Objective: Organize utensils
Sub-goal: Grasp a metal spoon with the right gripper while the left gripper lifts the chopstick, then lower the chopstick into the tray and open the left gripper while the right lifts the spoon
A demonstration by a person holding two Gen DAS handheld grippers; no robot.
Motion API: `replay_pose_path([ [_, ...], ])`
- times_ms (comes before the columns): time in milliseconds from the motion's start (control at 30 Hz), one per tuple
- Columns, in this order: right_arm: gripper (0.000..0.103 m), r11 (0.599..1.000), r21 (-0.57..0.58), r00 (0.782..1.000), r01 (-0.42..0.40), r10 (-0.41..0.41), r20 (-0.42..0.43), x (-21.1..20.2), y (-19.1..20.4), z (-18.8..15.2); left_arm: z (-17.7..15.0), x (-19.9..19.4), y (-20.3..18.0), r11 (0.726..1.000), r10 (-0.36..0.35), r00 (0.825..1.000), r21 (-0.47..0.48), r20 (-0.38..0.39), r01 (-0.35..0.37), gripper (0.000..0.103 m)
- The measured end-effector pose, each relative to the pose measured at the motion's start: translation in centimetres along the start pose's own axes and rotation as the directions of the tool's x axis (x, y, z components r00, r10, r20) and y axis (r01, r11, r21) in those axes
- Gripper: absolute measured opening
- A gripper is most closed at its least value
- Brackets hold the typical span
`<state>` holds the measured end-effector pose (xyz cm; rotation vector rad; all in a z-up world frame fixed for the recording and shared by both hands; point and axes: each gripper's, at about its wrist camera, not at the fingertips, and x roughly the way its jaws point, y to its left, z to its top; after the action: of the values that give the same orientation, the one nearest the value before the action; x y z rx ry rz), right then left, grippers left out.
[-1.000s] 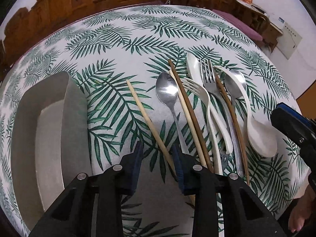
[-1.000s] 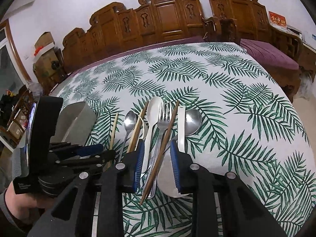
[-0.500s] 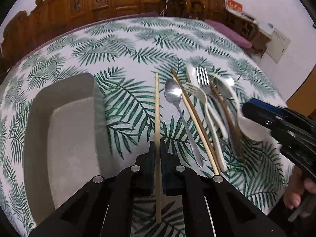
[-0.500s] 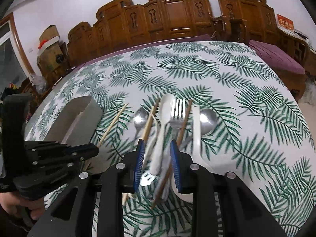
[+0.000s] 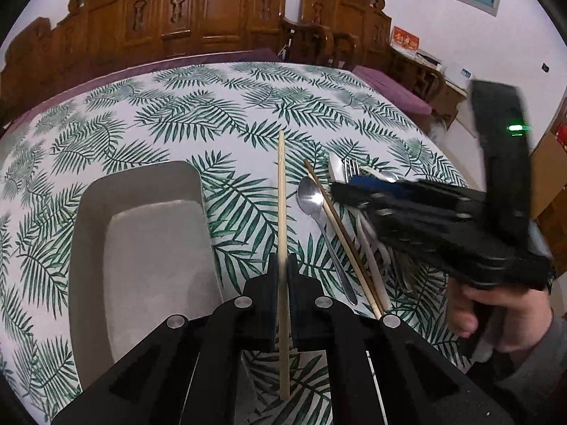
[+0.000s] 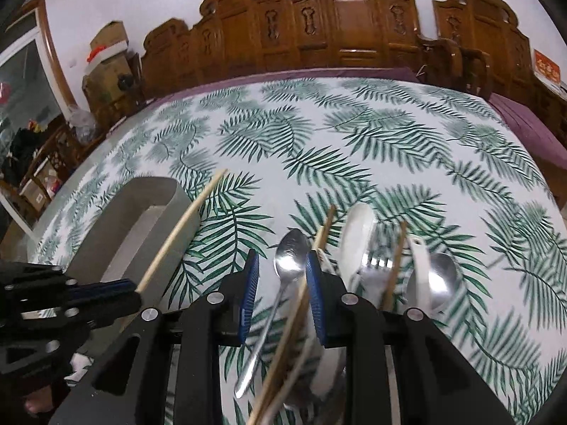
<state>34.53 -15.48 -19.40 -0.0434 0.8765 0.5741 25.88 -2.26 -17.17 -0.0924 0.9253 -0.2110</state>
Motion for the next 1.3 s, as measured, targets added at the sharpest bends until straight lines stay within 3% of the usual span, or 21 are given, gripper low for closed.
replay_pose_path([
  [300, 0.036, 0.998, -0.040, 0.994, 0.050, -0.054, -0.091, 4.4, 0.5, 0.5, 0.3, -1.1, 0.8, 1.000, -0.011, 0.999, -0.021, 0.031, 0.012, 0.004],
  [600, 0.037, 0.988, -0.107, 0.989, 0.112, -0.122, -0.089, 5.8, 1.2, 1.4, 0.2, -1.3, 1.0, 1.000, -0.003, 0.999, -0.025, 0.036, 0.004, 0.004],
  [1100, 0.037, 0.977, -0.164, 0.985, 0.138, -0.153, -0.084, 7.2, 0.9, 2.6, 0.2, -1.4, 0.6, 1.000, -0.004, 0.999, -0.015, 0.040, 0.004, 0.004],
  [1200, 0.031, 0.970, -0.185, 0.982, 0.155, -0.173, -0.081, 7.3, 1.1, 2.5, 0.3, -1.4, 0.7, 1.000, -0.002, 0.999, -0.016, 0.043, 0.003, 0.004],
  [1300, 0.030, 0.980, -0.161, 0.988, 0.116, -0.130, -0.081, 6.7, 0.9, 2.6, 0.2, -1.6, 0.9, 1.000, 0.000, 0.999, -0.018, 0.047, 0.001, 0.004],
])
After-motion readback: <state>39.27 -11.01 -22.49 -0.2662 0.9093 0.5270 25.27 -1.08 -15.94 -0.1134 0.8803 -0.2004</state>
